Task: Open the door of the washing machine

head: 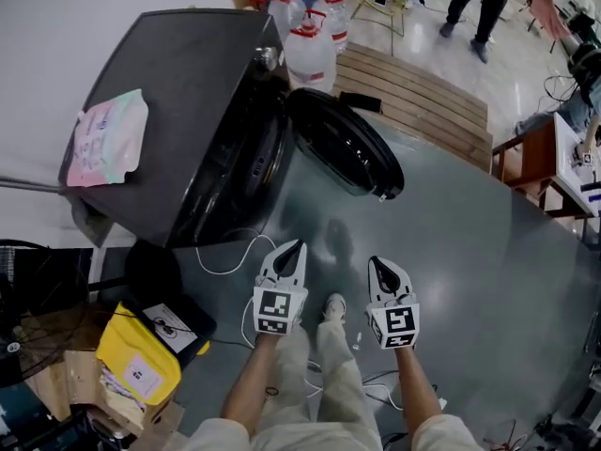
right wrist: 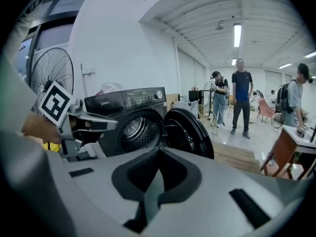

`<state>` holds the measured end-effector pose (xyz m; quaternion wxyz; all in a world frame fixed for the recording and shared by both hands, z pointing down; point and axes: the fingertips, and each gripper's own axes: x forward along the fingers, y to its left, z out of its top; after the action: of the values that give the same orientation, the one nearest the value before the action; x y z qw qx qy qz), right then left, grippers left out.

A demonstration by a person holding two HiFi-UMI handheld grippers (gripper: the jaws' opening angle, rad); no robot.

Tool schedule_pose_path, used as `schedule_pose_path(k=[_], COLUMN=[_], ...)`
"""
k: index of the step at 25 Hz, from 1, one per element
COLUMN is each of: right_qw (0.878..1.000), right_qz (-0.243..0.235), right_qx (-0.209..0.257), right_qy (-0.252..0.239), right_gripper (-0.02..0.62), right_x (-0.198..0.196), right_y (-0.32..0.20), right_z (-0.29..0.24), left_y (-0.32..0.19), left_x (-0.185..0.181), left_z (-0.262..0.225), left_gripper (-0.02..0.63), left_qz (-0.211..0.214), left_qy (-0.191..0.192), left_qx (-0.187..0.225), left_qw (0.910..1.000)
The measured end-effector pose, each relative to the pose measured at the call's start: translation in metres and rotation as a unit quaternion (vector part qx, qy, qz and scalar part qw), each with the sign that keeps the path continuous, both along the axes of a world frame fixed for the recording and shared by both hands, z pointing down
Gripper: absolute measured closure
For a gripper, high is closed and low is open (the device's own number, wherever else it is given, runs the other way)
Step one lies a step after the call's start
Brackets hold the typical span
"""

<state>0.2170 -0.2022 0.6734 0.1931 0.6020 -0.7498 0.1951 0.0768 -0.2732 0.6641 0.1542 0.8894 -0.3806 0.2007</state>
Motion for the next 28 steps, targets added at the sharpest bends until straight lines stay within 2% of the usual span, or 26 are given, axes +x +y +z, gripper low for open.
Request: schedule_pose_path(k=[6,13,21,28], right_qw=[1.000,0.999,0.998,0.996], right_qz=[-0.017,-0.024,-0.014,-0.002], right_qx=[0.021,0.039,0.067,0.086], right_qy=[-0.001,-0.002,0.007,0.016], right_gripper=[0.597,0.597,0.597,0.597], right_x=[-0.033,-0.055,-0.045,-0.029], right_y=[-0.015,-0.013,-0.001,0.019], right_z=[-0.054,-0.121,-0.191,-0.230], left_y=[0.007,0.015,0.031,0.047], left_x=[-0.061,-0.101,-0.114,-0.116], left_z=[-0.057,-0.123,-0.192,-0.234], left_gripper=[0.598,0.598,0.598,0.598], left_qz=[-0.039,-0.061,-0.066,-0.069], left_qy=[0.000,-0.003,0.002,0.004], left_qx=[0.017,0.037,0.057,0.077], left_qw=[0.9991,0.9974,0.9962,0.9946])
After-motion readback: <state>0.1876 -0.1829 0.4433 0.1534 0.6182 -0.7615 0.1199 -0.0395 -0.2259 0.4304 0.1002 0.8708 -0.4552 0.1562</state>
